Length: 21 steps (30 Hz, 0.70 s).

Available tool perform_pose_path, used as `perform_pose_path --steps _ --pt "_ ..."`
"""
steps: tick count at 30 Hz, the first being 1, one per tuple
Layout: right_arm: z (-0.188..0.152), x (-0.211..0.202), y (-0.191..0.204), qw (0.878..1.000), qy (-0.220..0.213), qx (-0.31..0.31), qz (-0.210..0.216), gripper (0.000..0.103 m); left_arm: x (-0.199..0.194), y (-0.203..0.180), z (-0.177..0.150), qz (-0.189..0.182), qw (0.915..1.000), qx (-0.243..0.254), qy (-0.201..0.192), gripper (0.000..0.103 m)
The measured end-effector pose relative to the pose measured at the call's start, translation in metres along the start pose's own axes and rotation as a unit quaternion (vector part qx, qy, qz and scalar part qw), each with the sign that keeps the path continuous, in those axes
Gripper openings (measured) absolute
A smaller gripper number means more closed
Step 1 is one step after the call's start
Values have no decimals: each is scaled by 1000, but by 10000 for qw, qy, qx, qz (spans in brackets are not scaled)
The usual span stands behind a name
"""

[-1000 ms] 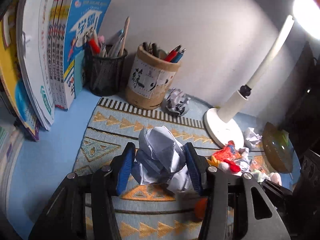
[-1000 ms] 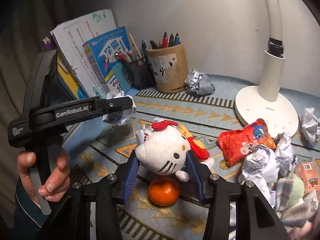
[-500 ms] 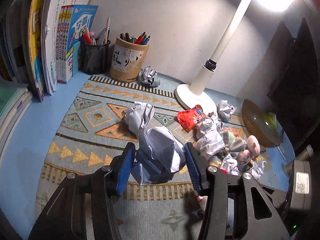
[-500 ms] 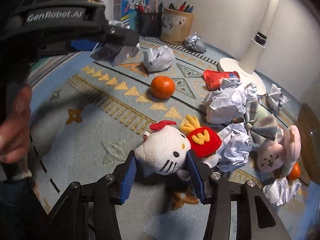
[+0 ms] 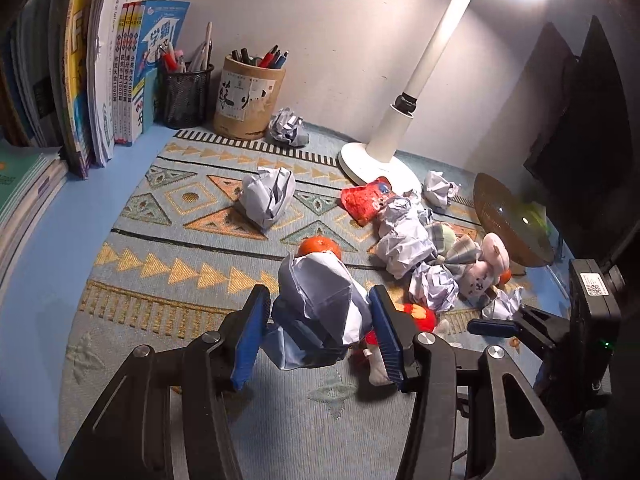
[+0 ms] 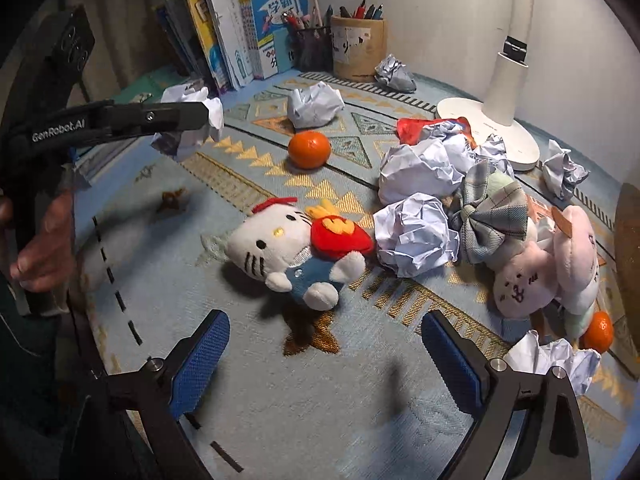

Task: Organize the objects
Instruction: 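Carry the Hello Kitty plush in the right tool while the left carries paper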

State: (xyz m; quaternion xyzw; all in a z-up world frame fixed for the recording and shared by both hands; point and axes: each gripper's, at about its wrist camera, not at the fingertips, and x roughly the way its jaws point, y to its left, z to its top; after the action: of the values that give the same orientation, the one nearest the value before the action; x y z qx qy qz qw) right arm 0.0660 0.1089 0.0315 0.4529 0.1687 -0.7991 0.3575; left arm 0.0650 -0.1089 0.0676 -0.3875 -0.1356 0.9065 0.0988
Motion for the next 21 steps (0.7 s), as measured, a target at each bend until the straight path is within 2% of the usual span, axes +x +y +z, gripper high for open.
perform_pose_path --steps 1,2,3,6,7,10,12,13,16,17,18,19,20,21 --pt "1 3 1 10000 1 -35 33 81 1 -1 -1 -7 10000 21 8 48" --pt "4 7 1 9999 6 -93 117 78 1 -3 -2 -10 10000 35 5 48" --pt "8 12 2 9997 12 -178 185 77 0 -3 -2 -18 10000 41 3 48" --pt "23 30 9 9994 24 -308 -151 75 -4 -5 -2 -12 10000 60 -21 49" --pt "27 36 8 9996 90 -244 -61 70 -6 -5 -2 5 10000 76 -31 49" --pt "27 36 10 9995 154 -122 229 41 -10 -3 -3 12 9999 91 -71 49" --pt "23 34 15 9991 206 145 347 33 -10 -1 -2 -15 10000 61 -69 49" --pt "21 34 19 9983 252 294 431 33 -9 -2 -2 -25 10000 58 -61 49" --pt "10 31 26 9976 244 477 442 33 -6 -5 -4 -50 9999 115 -2 49" --pt "8 29 26 9975 238 504 427 38 -6 -7 -4 -59 9999 136 11 49" --pt "4 27 27 9970 252 507 526 45 -5 -8 -5 -75 9999 148 18 49" --pt "3 26 26 9959 262 522 689 68 -5 -10 -5 -94 9998 156 19 49" --pt "2 24 25 9954 229 556 745 84 -5 -11 -6 -108 9998 163 17 49" --pt "1 20 25 9961 121 554 673 85 -5 -12 -6 -115 9998 168 18 49"
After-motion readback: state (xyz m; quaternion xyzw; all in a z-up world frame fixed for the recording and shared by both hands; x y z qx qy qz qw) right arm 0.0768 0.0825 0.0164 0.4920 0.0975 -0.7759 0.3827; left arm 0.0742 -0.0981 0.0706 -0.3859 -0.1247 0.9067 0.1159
